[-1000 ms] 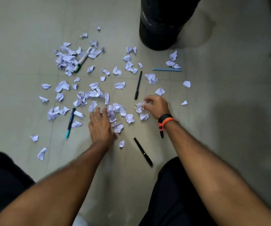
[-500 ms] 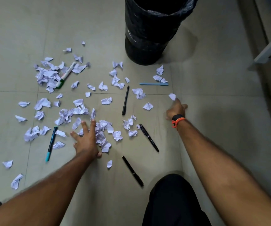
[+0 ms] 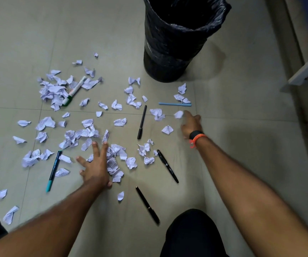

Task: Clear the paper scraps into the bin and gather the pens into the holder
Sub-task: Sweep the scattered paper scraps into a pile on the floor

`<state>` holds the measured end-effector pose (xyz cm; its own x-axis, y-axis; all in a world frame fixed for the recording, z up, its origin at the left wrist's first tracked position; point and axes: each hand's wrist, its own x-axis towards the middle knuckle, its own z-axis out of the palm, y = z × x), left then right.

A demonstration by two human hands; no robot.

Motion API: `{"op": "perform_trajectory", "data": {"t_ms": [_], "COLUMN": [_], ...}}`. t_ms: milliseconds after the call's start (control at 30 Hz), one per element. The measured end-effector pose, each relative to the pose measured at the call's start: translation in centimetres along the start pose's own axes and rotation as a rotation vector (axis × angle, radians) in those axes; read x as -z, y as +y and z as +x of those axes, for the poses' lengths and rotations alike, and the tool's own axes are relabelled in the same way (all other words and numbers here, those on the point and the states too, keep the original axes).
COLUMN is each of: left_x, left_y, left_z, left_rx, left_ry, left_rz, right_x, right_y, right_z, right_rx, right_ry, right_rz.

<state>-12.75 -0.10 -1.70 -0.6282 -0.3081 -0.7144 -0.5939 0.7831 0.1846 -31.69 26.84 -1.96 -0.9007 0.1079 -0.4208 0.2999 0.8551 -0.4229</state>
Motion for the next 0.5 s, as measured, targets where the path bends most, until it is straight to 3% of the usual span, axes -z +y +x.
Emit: {"op": "perform_trajectory", "data": {"t_ms": [133,200,300,400,500], "left_x": [0.1,0.1,0.1,0.2,0.3], "left_y": [0.2,0.3,0.4,0.4,0.4], "left_z": [-0.1,-0.1,-0.1,-0.2,-0.3], "left_rx": [0.015,0.019,0.025,0.016,0.018], "left_ry": [-0.005,-0.004,-0.008,-0.019,-0.019], "left_rz": [-0.004,0.001,0.013,0.016,0.020], "right_x": [-4.4,-4.3,-1.6,-0.3,-2.7], "right_y": [-1.6,-1.3,1.8,4.5,3.3], "right_z": [-3.4,-3.6,-2.4,-3.2,-4.8], "right_rx": [0.206,0.210,-0.054,-0.376,-0.310], "right_ry": [-0.105,-0.005,0.255,0.252,0.161], "right_rz": [-0.060,-0.015,0.074,0.074,0.097]}}
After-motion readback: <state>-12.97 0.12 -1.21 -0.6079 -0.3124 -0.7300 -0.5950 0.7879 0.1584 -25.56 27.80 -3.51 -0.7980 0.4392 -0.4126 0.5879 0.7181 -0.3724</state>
